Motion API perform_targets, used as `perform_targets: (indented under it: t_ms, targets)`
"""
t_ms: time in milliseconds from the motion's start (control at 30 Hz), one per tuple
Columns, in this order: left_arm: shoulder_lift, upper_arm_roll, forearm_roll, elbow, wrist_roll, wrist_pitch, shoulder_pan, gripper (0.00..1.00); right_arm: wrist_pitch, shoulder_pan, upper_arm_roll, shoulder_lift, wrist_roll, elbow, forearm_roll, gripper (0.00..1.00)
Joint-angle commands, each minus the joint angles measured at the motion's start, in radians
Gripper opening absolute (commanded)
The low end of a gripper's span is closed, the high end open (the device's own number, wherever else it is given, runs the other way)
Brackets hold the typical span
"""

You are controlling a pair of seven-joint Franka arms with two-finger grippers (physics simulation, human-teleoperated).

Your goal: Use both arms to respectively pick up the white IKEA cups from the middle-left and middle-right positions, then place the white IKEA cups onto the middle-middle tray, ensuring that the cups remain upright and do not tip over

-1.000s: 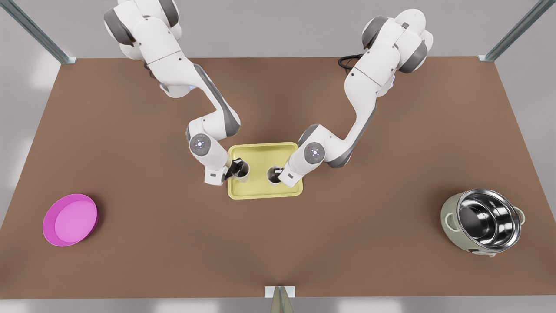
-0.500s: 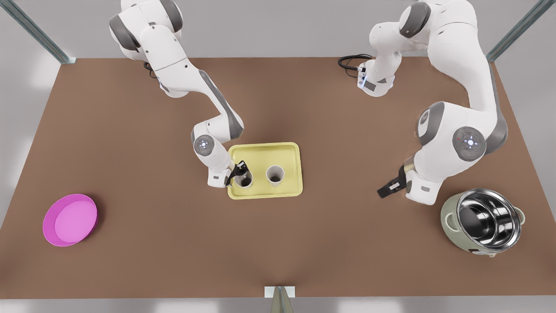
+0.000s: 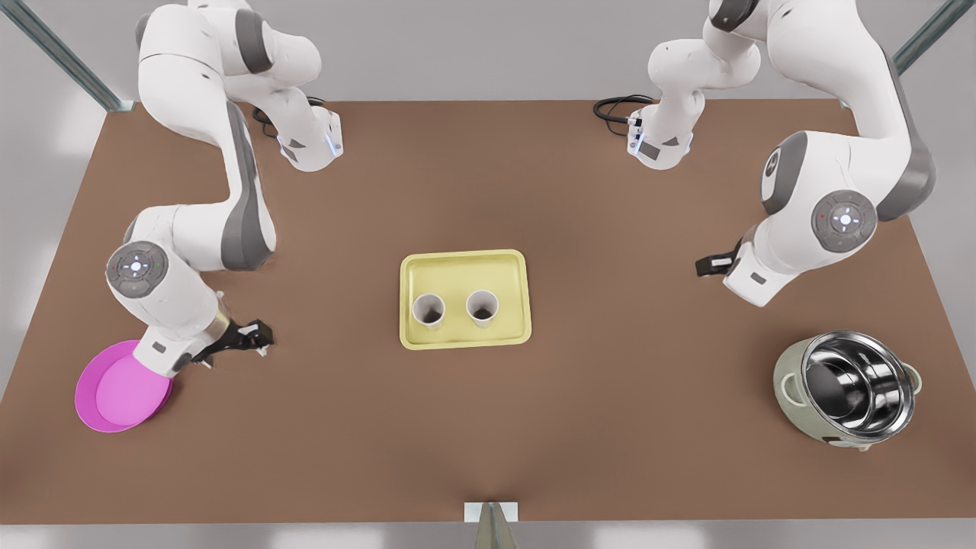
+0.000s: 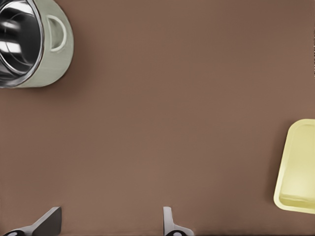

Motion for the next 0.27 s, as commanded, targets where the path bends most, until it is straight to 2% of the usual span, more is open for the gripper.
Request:
perform_targets:
  t_ms: [0, 33, 100, 133, 233]
  targets:
    - [-0.001, -0.001, -0.003, 0.0, 0.302, -0.03, -0.002, 1.0, -0.355, -0.078, 0.066, -0.057, 0.187, 0.013, -0.032, 1.0]
    - [-0.001, -0.001, -0.003, 0.0, 0.302, -0.03, -0.001, 1.0, -0.364, -0.166, 0.153, -0.106, 0.189, -0.028, -0.035, 1.0]
    - [-0.001, -0.001, -0.003, 0.0, 0.302, -0.03, -0.001, 1.0, -0.358, -0.19, 0.172, -0.232, 0.192, -0.149, -0.032, 1.0]
    - [-0.001, -0.001, -0.003, 0.0, 0.302, -0.03, 0.001, 1.0, -0.355, -0.236, 0.216, -0.264, 0.196, -0.2, -0.032, 1.0]
    - [0.001, -0.001, -0.003, 0.0, 0.302, -0.03, 0.001, 1.0, -0.352, -0.241, 0.218, -0.269, 0.196, -0.209, -0.012, 1.0]
